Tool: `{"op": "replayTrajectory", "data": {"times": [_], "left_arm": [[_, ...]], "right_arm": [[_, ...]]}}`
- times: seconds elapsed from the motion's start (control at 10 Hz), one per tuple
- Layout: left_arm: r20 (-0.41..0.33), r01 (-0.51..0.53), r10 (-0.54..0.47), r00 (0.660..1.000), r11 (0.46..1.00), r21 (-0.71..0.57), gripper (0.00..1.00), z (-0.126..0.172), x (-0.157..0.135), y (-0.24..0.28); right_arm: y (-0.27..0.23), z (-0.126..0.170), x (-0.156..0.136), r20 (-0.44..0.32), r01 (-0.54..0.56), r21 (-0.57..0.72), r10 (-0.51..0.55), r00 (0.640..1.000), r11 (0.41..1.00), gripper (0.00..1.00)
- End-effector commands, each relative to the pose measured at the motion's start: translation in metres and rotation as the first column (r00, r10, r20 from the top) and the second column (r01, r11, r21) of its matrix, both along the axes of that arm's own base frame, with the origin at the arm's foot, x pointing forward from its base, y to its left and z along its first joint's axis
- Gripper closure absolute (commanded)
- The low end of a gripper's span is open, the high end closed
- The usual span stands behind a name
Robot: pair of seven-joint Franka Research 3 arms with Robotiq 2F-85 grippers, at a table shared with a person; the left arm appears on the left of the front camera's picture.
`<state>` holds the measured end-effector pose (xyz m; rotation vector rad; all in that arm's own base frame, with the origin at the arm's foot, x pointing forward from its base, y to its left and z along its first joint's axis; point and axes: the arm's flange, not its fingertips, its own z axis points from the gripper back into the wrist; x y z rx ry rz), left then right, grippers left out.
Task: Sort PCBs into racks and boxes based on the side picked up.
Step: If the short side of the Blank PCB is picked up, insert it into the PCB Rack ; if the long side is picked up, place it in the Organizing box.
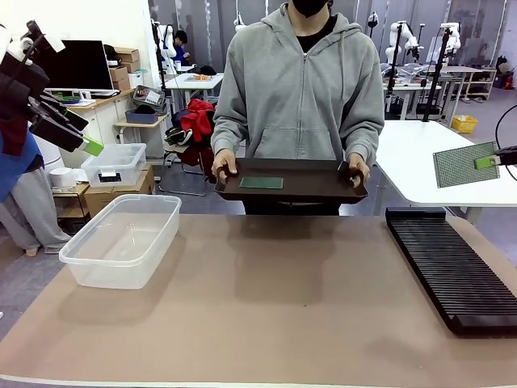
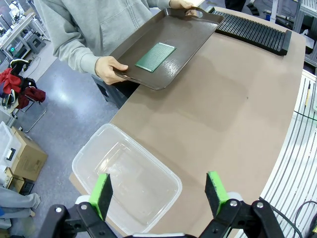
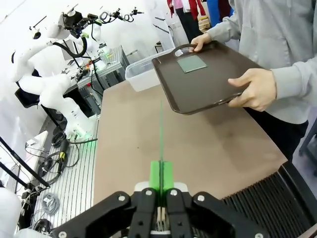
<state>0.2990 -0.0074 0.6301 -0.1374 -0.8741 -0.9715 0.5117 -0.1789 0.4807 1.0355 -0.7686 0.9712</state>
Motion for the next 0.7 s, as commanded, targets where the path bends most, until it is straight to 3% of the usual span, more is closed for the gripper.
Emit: {"op": "replayTrajectory", "data": {"times": [0.0,0.2,0.4,0.5,0.6], "left_arm": [[-0.009,0.003,-0.003,1.0,1.0,0.003,0.0,-0.002,0.0,0.001],[-0.009,0.003,-0.003,1.0,1.0,0.003,0.0,-0.002,0.0,0.001],[-0.009,0.003,-0.003,1.0,1.0,0.003,0.0,-0.002,0.0,0.001],[-0.009,0.003,-0.003,1.0,1.0,0.003,0.0,-0.002,0.0,0.001],[-0.009,0.003,-0.003,1.0,1.0,0.003,0.0,-0.002,0.0,0.001]], "right_arm": [[-0.006,-0.01,0.018,0.066,-0.091,-0.047,0.094,0.993,0.995,0.98],[-0.015,-0.028,0.034,0.19,-0.164,-0.093,0.179,0.965,0.982,0.98],[-0.029,-0.043,0.05,0.269,-0.183,-0.122,0.21,0.94,0.976,0.98],[-0.032,-0.055,0.055,0.345,-0.163,-0.124,0.196,0.918,0.979,0.98],[-0.037,-0.067,0.062,0.318,-0.174,-0.13,0.208,0.925,0.976,0.98]]}}
